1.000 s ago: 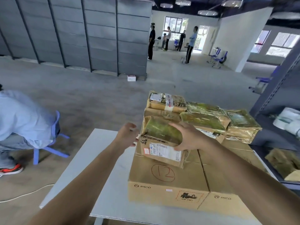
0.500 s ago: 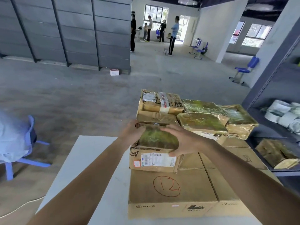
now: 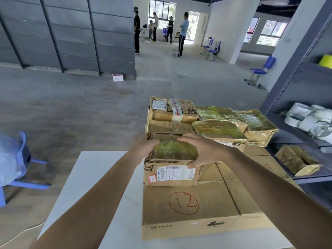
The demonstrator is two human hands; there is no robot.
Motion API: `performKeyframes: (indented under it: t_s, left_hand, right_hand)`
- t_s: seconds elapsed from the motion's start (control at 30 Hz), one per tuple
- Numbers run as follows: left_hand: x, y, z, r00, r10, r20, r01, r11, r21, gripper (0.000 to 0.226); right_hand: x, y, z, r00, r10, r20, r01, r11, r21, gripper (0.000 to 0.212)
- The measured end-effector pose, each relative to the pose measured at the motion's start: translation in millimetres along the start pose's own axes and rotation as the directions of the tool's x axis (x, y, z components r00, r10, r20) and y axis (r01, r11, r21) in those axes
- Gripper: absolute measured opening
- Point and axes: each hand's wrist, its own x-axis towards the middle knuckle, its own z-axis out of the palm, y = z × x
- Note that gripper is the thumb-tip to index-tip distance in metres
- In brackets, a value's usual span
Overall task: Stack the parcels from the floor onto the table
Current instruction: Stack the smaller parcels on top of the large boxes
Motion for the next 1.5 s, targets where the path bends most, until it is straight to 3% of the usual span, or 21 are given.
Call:
performKeyframes:
  t_s: [0.2,0.33,0.43,0.5,0.6,0.7,1.0,1.17,1.37,1.5]
  left_hand:
    - [1.5,-3.6,11.2,0.997,0.005,-0.077,-0.004,1.000,0.014,0.045]
    - [-1.1,-7.5,16.8,0.995,-0.056,-0.087,0.053,0.998,-0.027,0.050]
    - [0.4,-9.6,16.7,0.994,-0.081,-0.073,0.073,0.992,-0.104,0.052]
    - [1.8,-9.3,16.9,0.993,-0.098,-0.071,0.088,0.988,-0.130,0.053]
    - [1.8,-9.8,17.3,0.993,-0.100,-0.057,0.089,0.981,-0.175,0.050]
    - [2.0,-10.9,17.8,0.994,-0.101,-0.046,0.087,0.969,-0.231,0.049]
    - [-2.1,-10.0,27.8,0.985,-0.085,-0.148,0.053,0.978,-0.204,0.055]
    - [-13.8,-12.4,26.3,0.970,-0.055,-0.235,0.006,0.979,-0.205,0.041]
    - [-50.0,-18.8,23.5,0.964,-0.031,-0.265,-0.013,0.986,-0.163,0.041]
    - [-93.3,-31.5,26.6,0.943,0.002,-0.334,-0.045,0.992,-0.121,0.045]
  right_hand:
    - [-2.5,-1.8,3.0,0.995,0.094,0.027,-0.093,0.995,-0.035,0.104]
    - [-19.4,-2.4,6.3,0.965,0.238,-0.107,-0.249,0.963,-0.099,0.120]
    - [-32.5,3.9,16.4,0.915,0.396,-0.078,-0.393,0.918,0.050,0.125]
    - [-36.4,5.2,25.7,0.892,0.453,0.004,-0.440,0.864,0.245,0.115]
    - [-38.1,6.8,38.9,0.902,0.431,-0.028,-0.382,0.826,0.415,0.071]
    - [-40.1,8.1,39.5,0.906,0.418,-0.071,-0.353,0.836,0.419,0.057]
    - [-47.8,4.7,48.8,0.902,0.429,-0.058,-0.371,0.836,0.405,0.058]
    - [-58.3,1.1,57.2,0.894,0.446,-0.036,-0.362,0.769,0.527,0.049]
    - [-72.4,-6.5,63.3,0.869,0.490,-0.065,-0.378,0.744,0.551,0.077]
    - [-94.6,-10.9,76.0,0.865,0.490,-0.111,-0.370,0.770,0.520,0.063]
